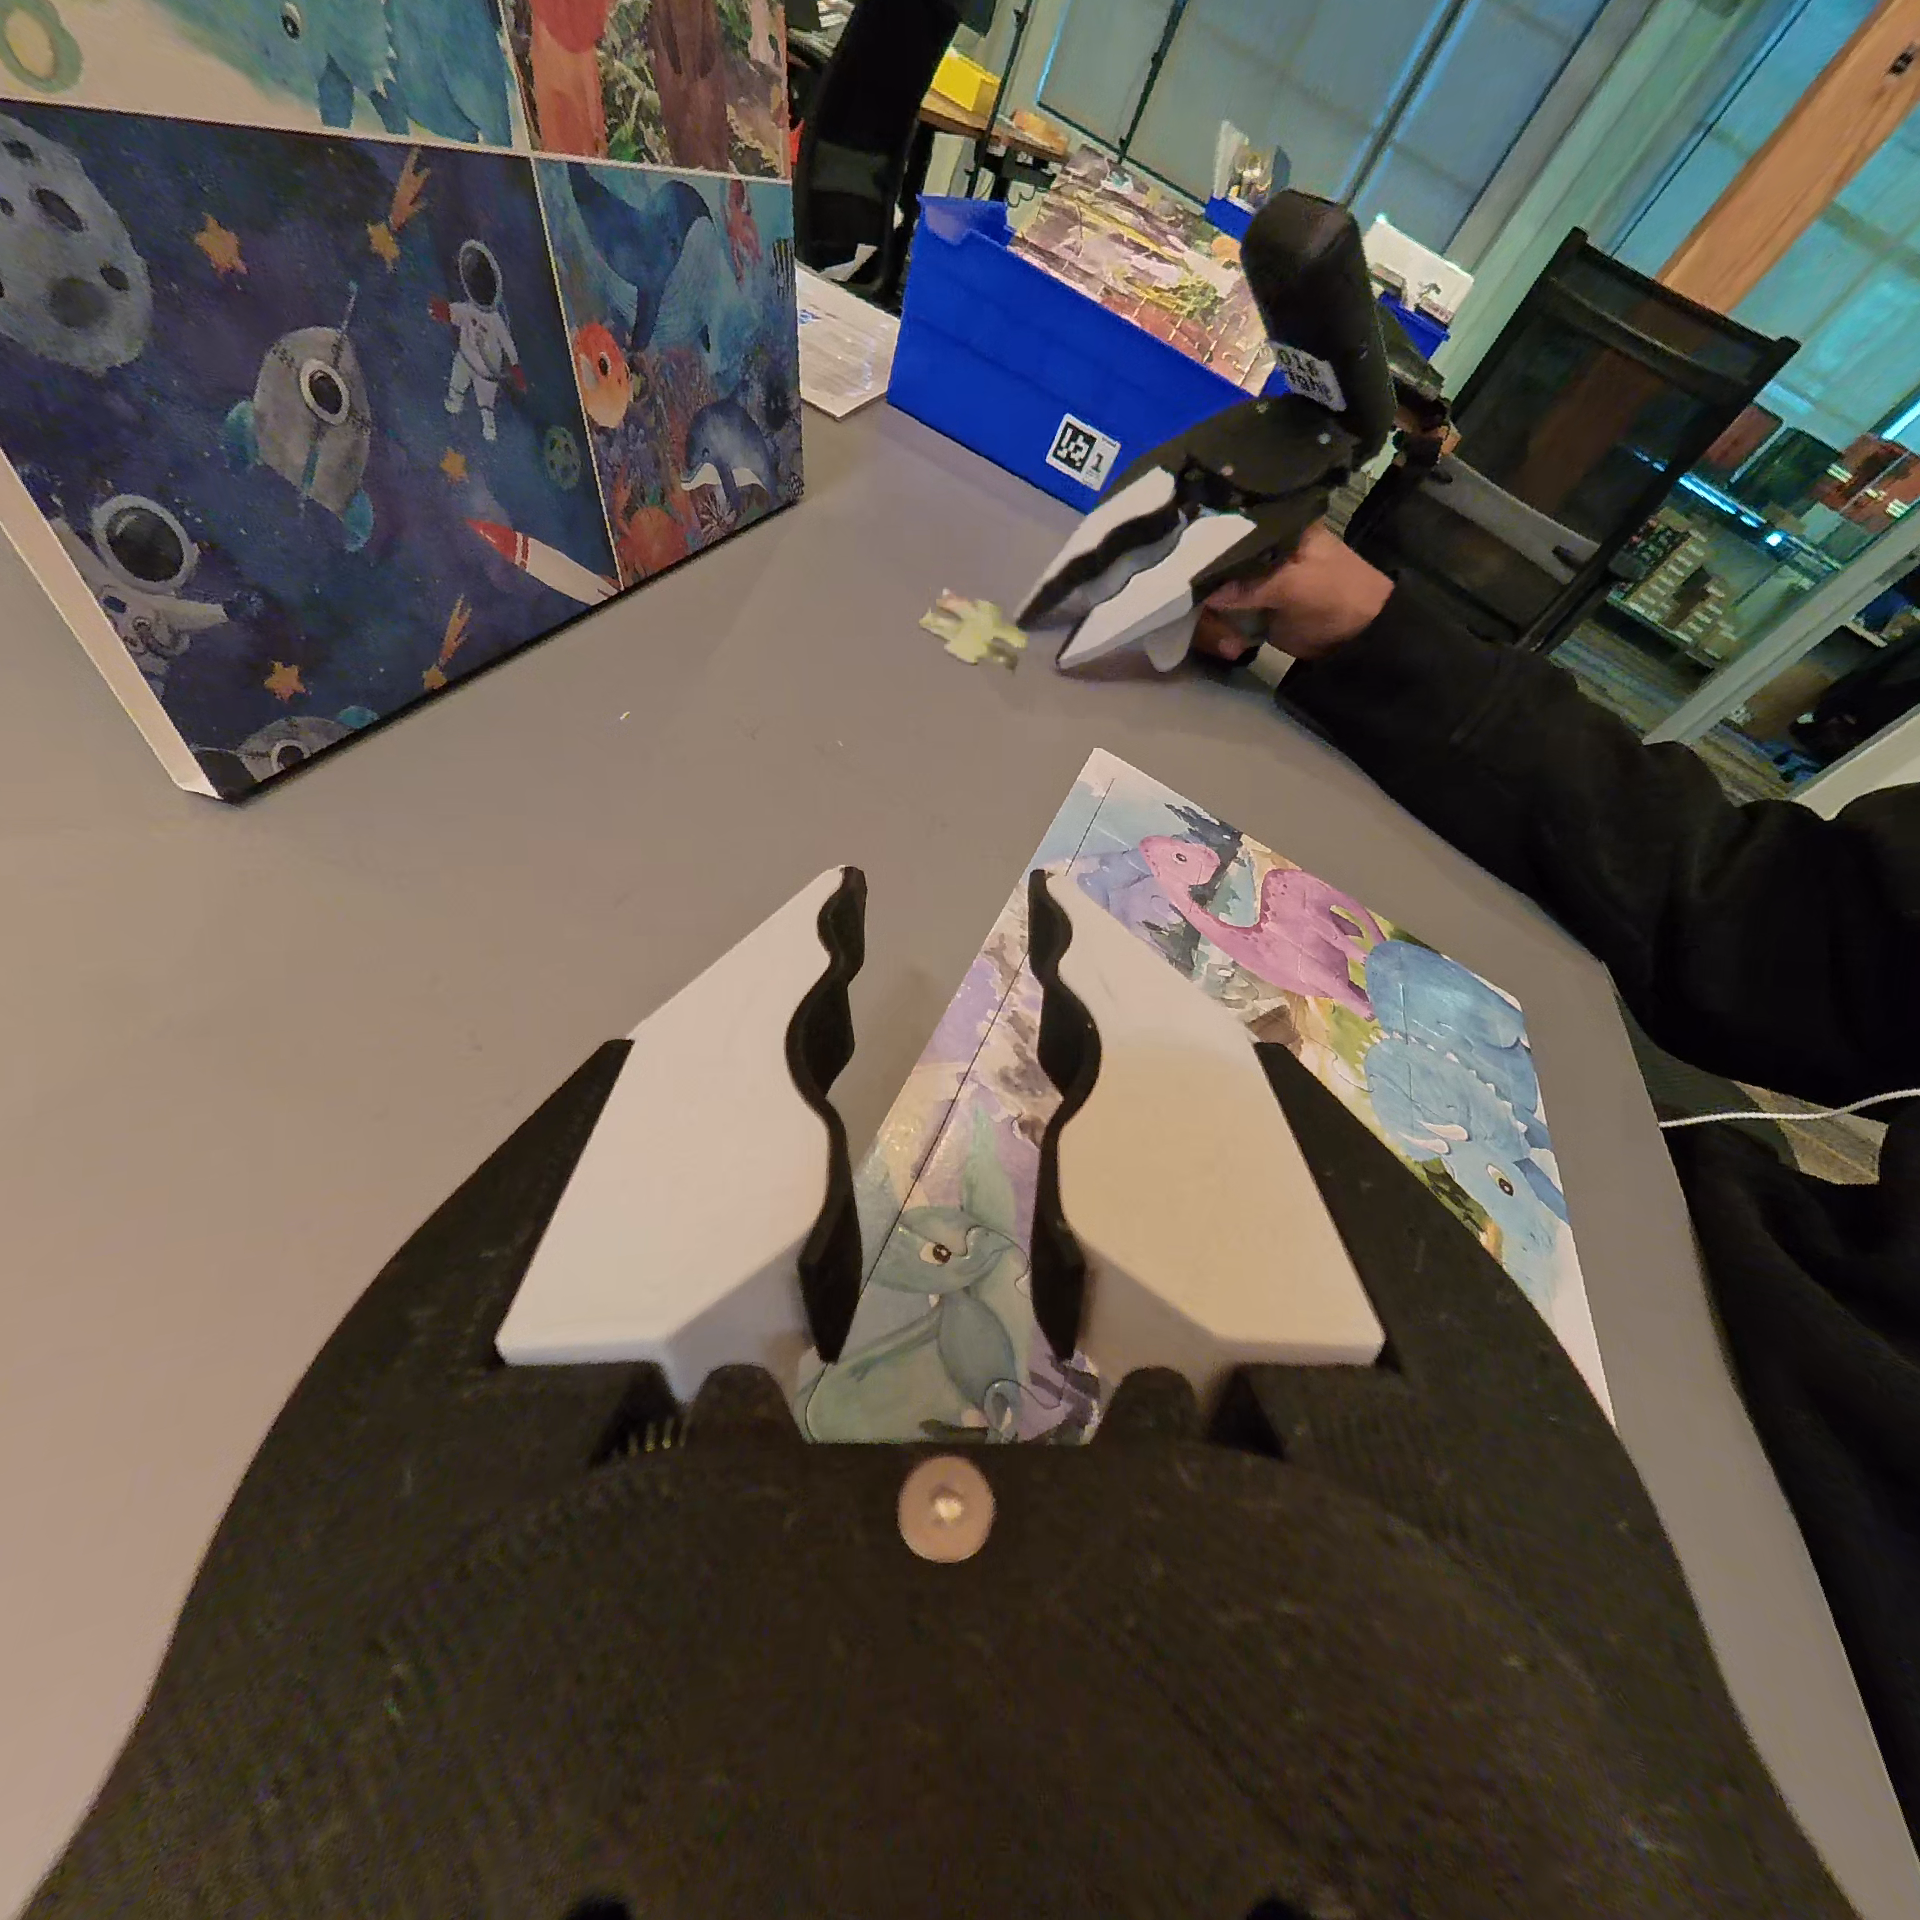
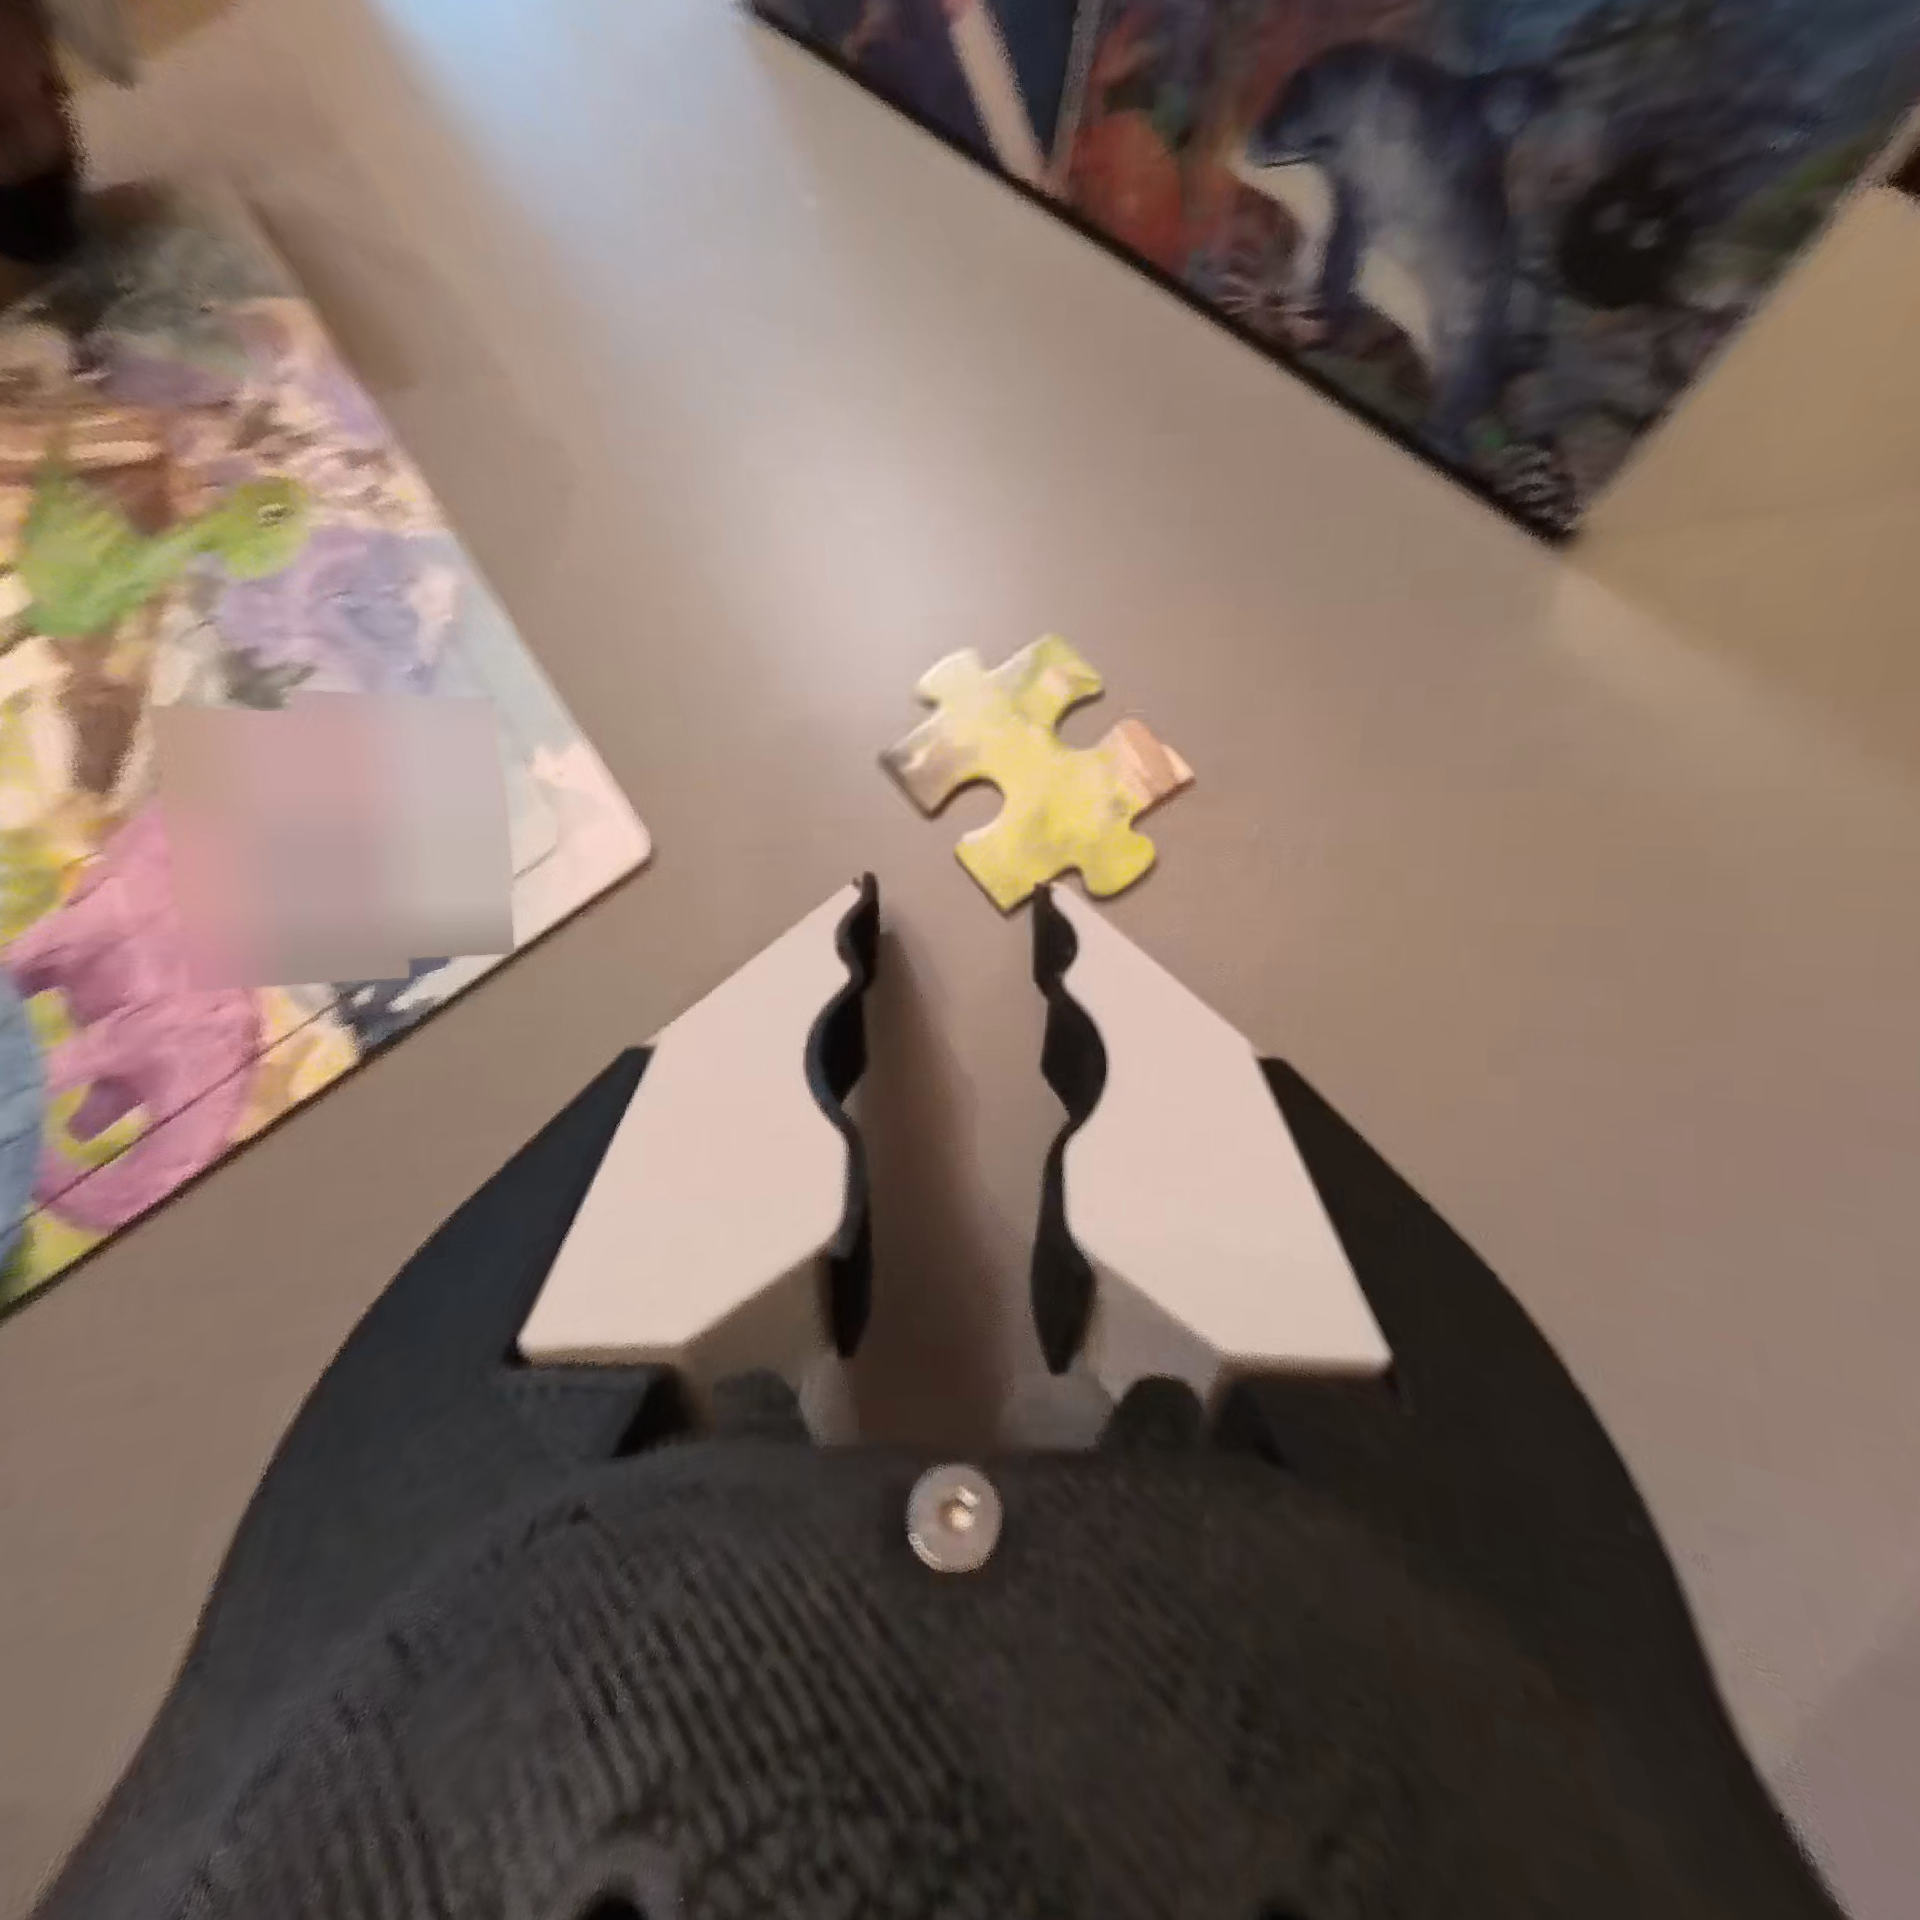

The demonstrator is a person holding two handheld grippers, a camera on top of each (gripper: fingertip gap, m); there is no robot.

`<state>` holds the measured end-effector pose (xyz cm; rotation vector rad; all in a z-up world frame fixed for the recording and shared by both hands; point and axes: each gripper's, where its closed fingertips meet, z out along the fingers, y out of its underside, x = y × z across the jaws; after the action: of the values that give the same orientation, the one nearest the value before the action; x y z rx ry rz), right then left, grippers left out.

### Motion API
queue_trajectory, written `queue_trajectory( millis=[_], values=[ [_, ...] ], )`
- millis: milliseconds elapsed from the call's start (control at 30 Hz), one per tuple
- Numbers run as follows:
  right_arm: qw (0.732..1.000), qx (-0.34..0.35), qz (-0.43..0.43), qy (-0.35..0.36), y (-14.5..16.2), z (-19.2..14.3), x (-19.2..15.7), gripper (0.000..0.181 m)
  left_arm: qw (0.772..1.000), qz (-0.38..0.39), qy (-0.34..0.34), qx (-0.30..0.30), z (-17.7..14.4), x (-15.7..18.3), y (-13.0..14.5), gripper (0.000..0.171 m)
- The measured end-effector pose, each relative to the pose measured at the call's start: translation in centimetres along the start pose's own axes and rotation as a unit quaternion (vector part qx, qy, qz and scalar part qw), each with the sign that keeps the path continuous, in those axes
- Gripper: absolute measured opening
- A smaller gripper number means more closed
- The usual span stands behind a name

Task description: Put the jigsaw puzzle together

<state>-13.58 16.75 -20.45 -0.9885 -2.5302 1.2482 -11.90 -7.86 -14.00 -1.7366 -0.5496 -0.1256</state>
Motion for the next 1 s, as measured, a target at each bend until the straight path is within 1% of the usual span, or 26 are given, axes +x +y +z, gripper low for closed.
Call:
queue_trajectory(
  millis=[33,67,200,367,433,500,567,633,667,700,833,1000],
  values=[
    [1.0,0.002,0.001,-0.012,-0.1,0.0,-0.4,0.029,1.0,0.0,0.0,0.0,0.0,0.0,0.0,0.029],
    [1.0,0.009,0.0,-0.006,-0.3,0.0,-0.2,0.033,1.0,0.0,0.0,0.0,0.0,0.0,0.0,0.029],
    [0.998,0.034,-0.021,0.051,-1.3,-0.3,1.2,0.05,1.0,0.002,-0.001,-0.002,0.0,0.0,0.1,0.03],
    [0.994,0.001,-0.063,0.091,-1.0,0.9,1.8,0.064,1.0,0.002,0.0,-0.003,0.1,0.0,0.1,0.029],
    [0.994,-0.002,-0.065,0.086,-1.1,1.3,1.6,0.064,1.0,-0.001,0.0,-0.002,0.0,0.0,0.1,0.029],
    [0.997,-0.007,-0.046,0.069,-1.1,1.5,1.5,0.061,1.0,-0.002,0.001,0.001,0.0,0.0,0.0,0.029],
    [0.997,-0.004,-0.031,0.066,-1.1,1.5,1.7,0.057,1.0,0.0,0.001,0.006,-0.1,0.0,-0.1,0.028],
    [0.997,-0.005,-0.04,0.071,-1.1,1.5,1.6,0.049,1.0,0.001,0.001,0.006,-0.1,0.0,-0.1,0.028],
    [0.997,-0.005,-0.046,0.064,-1.1,1.5,1.2,0.04,1.0,0.002,0.001,0.005,-0.1,0.0,-0.1,0.028],
    [0.997,-0.005,-0.048,0.062,-1.1,1.5,1.0,0.034,1.0,0.002,0.001,0.005,-0.1,0.0,-0.1,0.028],
    [0.997,-0.005,-0.048,0.068,-1.0,1.5,0.9,0.033,1.0,0.003,0.0,0.003,0.0,0.1,-0.1,0.028],
    [0.997,-0.005,-0.047,0.057,-1.0,1.5,0.6,0.033,1.0,0.006,-0.001,0.0,0.0,0.1,0.0,0.029]
  ],
)
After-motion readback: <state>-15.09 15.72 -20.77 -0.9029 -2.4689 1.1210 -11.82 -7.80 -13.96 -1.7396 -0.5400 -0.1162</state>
